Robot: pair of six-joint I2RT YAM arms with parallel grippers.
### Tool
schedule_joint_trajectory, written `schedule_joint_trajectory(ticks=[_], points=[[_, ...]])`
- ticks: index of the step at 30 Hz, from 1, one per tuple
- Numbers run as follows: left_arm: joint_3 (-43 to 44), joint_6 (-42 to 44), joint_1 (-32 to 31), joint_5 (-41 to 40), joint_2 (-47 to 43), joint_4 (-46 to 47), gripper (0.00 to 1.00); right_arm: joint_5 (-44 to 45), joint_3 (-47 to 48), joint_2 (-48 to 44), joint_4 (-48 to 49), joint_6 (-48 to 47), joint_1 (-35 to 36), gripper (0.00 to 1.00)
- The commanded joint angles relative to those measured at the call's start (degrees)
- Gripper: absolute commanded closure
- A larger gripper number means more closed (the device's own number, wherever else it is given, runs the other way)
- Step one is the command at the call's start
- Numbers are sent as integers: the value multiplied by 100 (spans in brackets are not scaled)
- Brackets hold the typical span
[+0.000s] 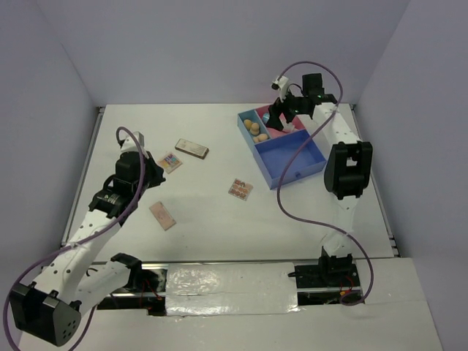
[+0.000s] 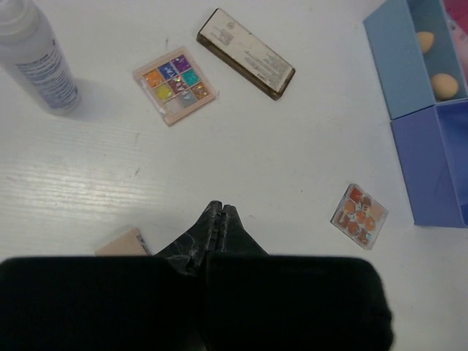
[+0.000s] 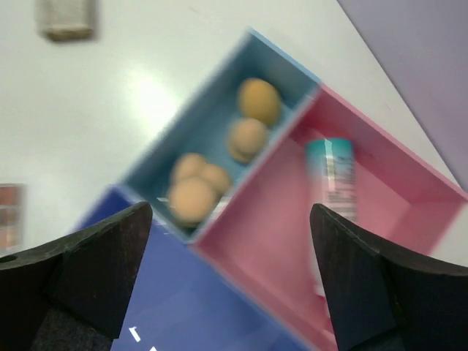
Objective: Organize the makeup
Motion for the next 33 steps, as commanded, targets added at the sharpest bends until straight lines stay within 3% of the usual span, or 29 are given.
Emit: schedule_joint_trajectory(ticks=[1,3,4,5,7,8,9,11,13,16,24,33], points=[[122,-239,145,-272,112,-330,100,-1587,-432,-1305,-688,-330,34,5],[183,-326,259,-481,225,-680,97,-1939,-811,-1666,-697,-164,60,20],[209,-405,303,-596,304,-839,89,-2071,-900,-1755,-758,-110,43,37],[297,-441,338,-710,471,-1006,71,-2116,-979,-1834,-819,-75,43,44],[394,-493,453,-1035,647,-1384,50,-2195,-1181,-2018,-986,-57,43,58],[455,-485,479,-1124,796,-1447,42,-2213,-1269,-2080,-1004,-22,52,58],[473,-485,514,-1229,867,-1491,27,-2230,-1461,-2229,-996,22,43,58],[447,-371,532,-1537,1034,-1413,15,-2239,-1699,-2388,-821,92,43,48],[403,-178,611,-1773,1140,-1229,13,-2231,-2051,-2651,-523,241,43,35],[245,165,725,-2081,1333,-658,11,-2283,-2333,-2837,-346,347,43,31],[16,1008,1235,-2039,2132,1380,8,-2345,-2386,-2977,-389,444,43,29],[745,1448,1490,-1933,3459,2033,10,-2345,-2597,-3206,-328,549,43,29]])
